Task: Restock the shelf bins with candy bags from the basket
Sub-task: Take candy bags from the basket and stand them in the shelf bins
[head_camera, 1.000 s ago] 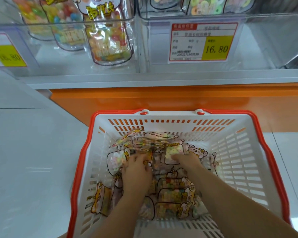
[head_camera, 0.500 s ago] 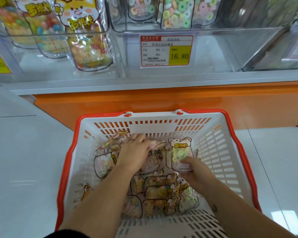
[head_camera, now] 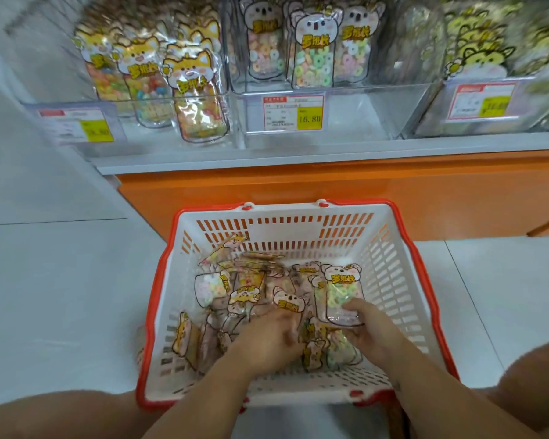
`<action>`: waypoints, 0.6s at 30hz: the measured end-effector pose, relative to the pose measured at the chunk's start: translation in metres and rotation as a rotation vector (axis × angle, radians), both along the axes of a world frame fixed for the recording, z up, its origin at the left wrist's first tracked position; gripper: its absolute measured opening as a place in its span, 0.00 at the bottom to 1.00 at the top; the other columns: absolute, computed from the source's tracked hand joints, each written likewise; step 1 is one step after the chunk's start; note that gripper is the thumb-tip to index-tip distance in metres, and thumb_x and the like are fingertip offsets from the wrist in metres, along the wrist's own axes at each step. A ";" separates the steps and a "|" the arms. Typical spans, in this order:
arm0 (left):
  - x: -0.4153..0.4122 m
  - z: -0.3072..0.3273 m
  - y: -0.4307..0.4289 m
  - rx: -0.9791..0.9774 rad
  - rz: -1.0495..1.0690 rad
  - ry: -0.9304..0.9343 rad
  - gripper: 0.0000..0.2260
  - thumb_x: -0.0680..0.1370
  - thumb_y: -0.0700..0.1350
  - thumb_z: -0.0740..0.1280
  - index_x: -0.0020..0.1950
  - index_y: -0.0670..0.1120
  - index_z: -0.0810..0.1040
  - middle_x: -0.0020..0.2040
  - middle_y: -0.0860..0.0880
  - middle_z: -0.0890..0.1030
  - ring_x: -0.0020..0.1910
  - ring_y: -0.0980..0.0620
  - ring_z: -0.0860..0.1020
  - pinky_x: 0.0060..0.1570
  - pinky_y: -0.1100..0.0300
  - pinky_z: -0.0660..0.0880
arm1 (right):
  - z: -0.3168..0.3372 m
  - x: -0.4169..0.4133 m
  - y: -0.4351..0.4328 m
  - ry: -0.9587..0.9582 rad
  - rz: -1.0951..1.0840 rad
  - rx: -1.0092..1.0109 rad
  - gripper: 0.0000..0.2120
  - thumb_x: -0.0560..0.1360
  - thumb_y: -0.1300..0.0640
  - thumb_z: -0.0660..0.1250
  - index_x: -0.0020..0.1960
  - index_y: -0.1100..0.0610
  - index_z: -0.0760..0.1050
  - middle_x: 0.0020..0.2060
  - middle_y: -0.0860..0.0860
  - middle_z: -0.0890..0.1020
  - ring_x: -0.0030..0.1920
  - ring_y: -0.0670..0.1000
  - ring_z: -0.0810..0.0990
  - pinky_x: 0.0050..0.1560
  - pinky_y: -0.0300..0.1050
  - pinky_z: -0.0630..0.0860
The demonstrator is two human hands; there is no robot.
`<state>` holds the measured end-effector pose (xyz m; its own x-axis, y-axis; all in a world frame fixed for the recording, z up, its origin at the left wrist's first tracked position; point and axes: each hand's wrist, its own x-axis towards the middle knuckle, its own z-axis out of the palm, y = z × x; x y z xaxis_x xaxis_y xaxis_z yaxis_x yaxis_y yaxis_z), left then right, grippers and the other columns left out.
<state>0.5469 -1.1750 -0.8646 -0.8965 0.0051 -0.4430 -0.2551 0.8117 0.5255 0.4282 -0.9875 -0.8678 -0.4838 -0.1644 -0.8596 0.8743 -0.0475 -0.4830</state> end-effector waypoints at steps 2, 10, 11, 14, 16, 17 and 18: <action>-0.003 -0.002 0.005 0.043 0.167 -0.048 0.10 0.78 0.56 0.65 0.51 0.50 0.79 0.55 0.53 0.76 0.52 0.53 0.77 0.55 0.53 0.77 | 0.002 0.006 -0.003 -0.007 0.043 0.018 0.16 0.74 0.64 0.69 0.61 0.58 0.74 0.59 0.53 0.74 0.43 0.54 0.75 0.36 0.46 0.75; -0.016 -0.023 0.015 0.014 0.553 -0.171 0.23 0.77 0.49 0.73 0.67 0.48 0.68 0.69 0.45 0.59 0.50 0.48 0.77 0.51 0.58 0.78 | 0.005 0.014 -0.013 -0.021 0.120 -0.001 0.11 0.73 0.67 0.69 0.55 0.62 0.76 0.54 0.57 0.78 0.48 0.57 0.77 0.42 0.48 0.75; -0.020 -0.025 0.016 0.042 0.599 -0.176 0.24 0.77 0.47 0.73 0.68 0.48 0.66 0.70 0.44 0.59 0.49 0.48 0.76 0.50 0.59 0.78 | 0.004 0.014 -0.014 -0.018 0.124 0.003 0.13 0.73 0.67 0.69 0.56 0.63 0.76 0.55 0.58 0.78 0.48 0.57 0.77 0.41 0.47 0.75; -0.027 -0.028 0.019 0.152 0.699 -0.145 0.32 0.78 0.43 0.72 0.76 0.51 0.59 0.73 0.40 0.56 0.53 0.46 0.75 0.51 0.60 0.74 | 0.001 0.015 -0.017 -0.019 0.117 0.040 0.13 0.72 0.68 0.69 0.56 0.65 0.76 0.52 0.59 0.79 0.43 0.56 0.77 0.37 0.47 0.75; -0.030 -0.026 0.022 0.254 0.745 -0.061 0.35 0.78 0.45 0.70 0.79 0.54 0.53 0.74 0.40 0.62 0.55 0.47 0.73 0.54 0.58 0.74 | -0.005 0.014 -0.017 -0.018 0.109 0.048 0.14 0.71 0.67 0.71 0.57 0.64 0.77 0.56 0.60 0.78 0.49 0.58 0.78 0.40 0.49 0.76; -0.032 -0.025 0.021 0.283 0.767 -0.034 0.37 0.78 0.46 0.71 0.80 0.54 0.51 0.74 0.41 0.65 0.59 0.47 0.75 0.58 0.54 0.76 | -0.006 0.014 -0.016 -0.017 0.105 0.048 0.14 0.71 0.66 0.71 0.56 0.63 0.77 0.59 0.60 0.77 0.52 0.59 0.77 0.43 0.49 0.77; -0.033 -0.023 0.019 0.302 0.793 -0.035 0.40 0.78 0.46 0.71 0.81 0.53 0.48 0.75 0.43 0.68 0.59 0.48 0.78 0.58 0.51 0.78 | -0.004 0.013 -0.017 -0.018 0.103 0.040 0.13 0.72 0.66 0.71 0.55 0.63 0.77 0.59 0.59 0.77 0.52 0.58 0.77 0.43 0.48 0.77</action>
<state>0.5136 -1.1561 -0.8880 -0.6702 -0.4971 -0.5511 -0.7097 0.2119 0.6719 0.4414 -1.0041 -0.8723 -0.4506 -0.1781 -0.8748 0.8821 0.0621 -0.4670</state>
